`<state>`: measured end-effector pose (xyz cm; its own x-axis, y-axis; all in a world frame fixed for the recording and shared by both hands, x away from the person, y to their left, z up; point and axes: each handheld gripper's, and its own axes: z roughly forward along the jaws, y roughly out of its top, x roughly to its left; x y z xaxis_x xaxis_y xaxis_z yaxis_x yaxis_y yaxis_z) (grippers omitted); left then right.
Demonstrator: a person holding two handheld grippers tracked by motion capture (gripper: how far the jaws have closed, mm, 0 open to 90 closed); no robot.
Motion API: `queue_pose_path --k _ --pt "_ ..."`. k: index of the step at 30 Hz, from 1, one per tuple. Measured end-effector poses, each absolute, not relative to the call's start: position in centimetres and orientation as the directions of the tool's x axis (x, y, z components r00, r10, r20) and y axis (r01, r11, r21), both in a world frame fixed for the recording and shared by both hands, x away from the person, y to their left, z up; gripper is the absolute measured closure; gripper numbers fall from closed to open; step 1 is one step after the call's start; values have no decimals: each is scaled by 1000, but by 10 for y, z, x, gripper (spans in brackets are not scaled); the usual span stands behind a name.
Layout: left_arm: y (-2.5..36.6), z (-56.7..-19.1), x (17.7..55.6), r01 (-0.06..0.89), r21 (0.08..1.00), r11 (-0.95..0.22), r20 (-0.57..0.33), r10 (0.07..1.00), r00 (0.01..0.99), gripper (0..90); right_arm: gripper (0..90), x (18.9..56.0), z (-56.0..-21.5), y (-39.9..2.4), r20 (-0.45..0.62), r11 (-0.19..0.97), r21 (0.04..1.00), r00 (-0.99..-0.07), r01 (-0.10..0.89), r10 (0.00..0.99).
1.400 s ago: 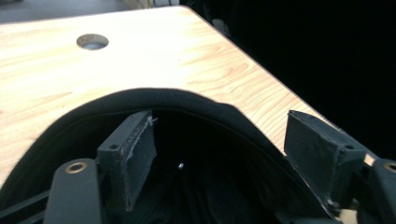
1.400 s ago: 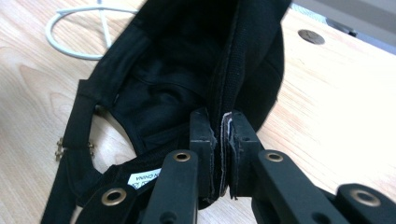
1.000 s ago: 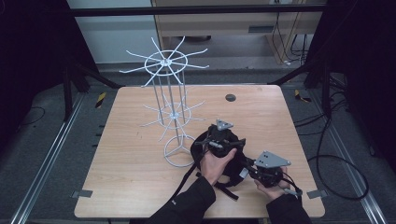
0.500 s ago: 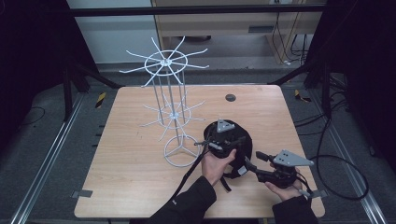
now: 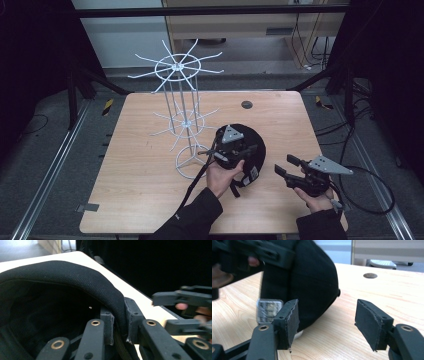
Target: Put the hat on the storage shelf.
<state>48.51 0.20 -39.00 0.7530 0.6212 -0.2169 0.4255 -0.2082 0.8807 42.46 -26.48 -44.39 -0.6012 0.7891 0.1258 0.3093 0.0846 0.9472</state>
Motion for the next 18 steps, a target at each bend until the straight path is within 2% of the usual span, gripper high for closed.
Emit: queue_pose_path --k 5,10,14,16,18 --pt "6 -385 480 395 899 -190 -228 568 791 797 341 432 -447 -254 140 91 941 -620 325 772" --pt "7 -385 468 341 914 -221 -187 517 836 801 311 440 -450 -245 136 104 938 -625 332 768" --pt "10 -390 460 316 922 -224 -177 483 858 804 284 445 -452 -239 176 88 934 -660 347 730" --pt "12 -392 460 311 923 -226 -174 475 862 805 293 446 -455 -237 198 88 927 -674 364 712" --pt "14 -394 460 311 923 -226 -174 476 862 806 355 449 -458 -234 202 101 920 -681 378 704"
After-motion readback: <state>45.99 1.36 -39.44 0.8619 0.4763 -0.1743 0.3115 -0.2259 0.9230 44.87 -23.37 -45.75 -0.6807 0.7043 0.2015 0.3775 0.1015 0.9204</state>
